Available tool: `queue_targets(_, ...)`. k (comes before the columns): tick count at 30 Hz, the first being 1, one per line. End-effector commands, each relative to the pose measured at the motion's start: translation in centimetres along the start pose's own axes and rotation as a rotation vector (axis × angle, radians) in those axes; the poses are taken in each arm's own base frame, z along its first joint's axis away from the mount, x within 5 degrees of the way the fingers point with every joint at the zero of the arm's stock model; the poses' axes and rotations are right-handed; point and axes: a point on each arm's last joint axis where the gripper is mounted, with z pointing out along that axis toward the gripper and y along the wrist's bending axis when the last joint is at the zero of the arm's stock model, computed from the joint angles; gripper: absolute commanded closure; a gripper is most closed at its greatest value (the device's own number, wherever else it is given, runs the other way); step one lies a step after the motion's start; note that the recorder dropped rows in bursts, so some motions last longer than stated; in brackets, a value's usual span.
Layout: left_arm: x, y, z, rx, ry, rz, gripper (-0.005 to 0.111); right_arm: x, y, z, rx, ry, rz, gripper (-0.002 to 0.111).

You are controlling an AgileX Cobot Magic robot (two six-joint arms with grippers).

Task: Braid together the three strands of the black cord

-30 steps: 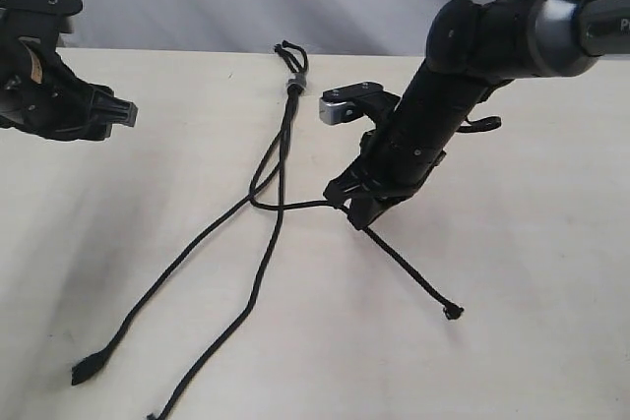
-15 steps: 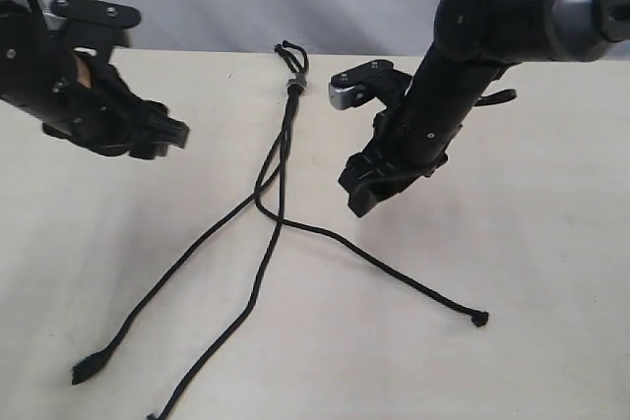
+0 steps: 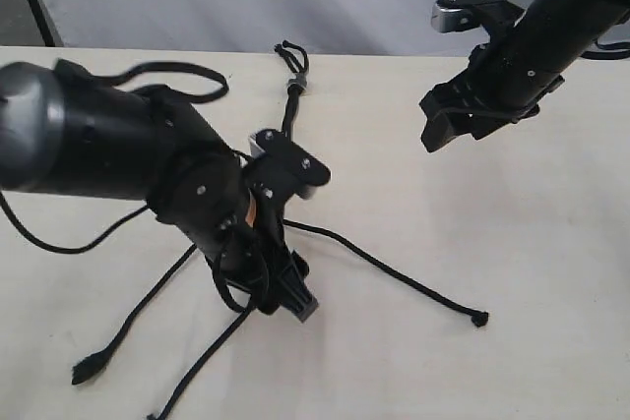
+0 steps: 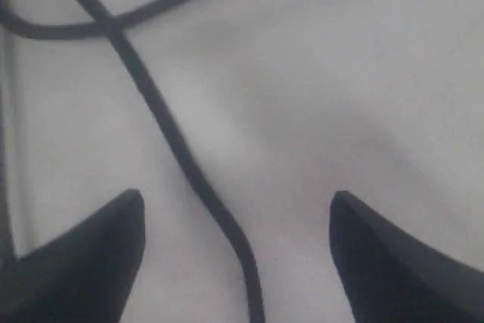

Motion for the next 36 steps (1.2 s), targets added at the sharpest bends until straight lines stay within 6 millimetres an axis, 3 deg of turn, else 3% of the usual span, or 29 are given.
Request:
queue_targets(1,0.8,-0.6,2.8,-0.006,0.077,0.037,0.041,-0.1,0.1,-0.5,-0.032,-0.018,0.015,0.043)
queue_targets(4,1.4,-0.7,4.6,-0.006,0.124,0.04,0.046,-0.2,0.4,-0.5,-0.065,-0.033,0.011,0.043)
queue_targets(9,1.4,-0.7,4.8,-0.008,0.135,0.04,0.106,-0.2,0.4,-0.5,-0.068,-0.029,0.005,0.043)
queue_targets(12,-0.3,-0.1,1.7,-0.046,0.126,0.098,0.107,-0.2,0.4,-0.5,-0.068,-0.032,0.006,0.043)
queue_targets(15,-1.8,2.3,-1.7,-0.192,0.054,0.225,0.107,-0.2,0.4,-0.5,-0.067,-0.033,0.004,0.043)
queue_targets(17,-1.9,4.3,-1.9,-0.278,0.065,0.282,0.107,-0.2,0.4,-0.5,-0.067,-0.033,0.004,0.043)
queue_targets(21,-1.3,7.2,-0.8,-0.339,0.104,0.294,0.107,-0.2,0.4,-0.5,-0.067,-0.033,0.004,0.043)
queue_targets(23,-0.5,9.3,0.9,-0.329,0.09,0.265,0.107,-0.2,0.4,-0.5,-0.067,-0.033,0.004,0.043)
queue_targets(28,1.2,11.5,3.5,-0.285,0.063,0.219,0.107,-0.2,0.4,-0.5,-0.067,-0.033,0.004,0.043)
queue_targets(32,2.4,11.1,4.4,-0.252,0.107,0.169,0.107,-0.2,0.4,-0.5,-0.067,-0.033,0.004,0.043)
queue_targets(36,2.8,9.0,4.8,-0.163,0.121,0.049,0.107,-0.2,0.5,-0.6,-0.073,-0.037,0.01,0.043)
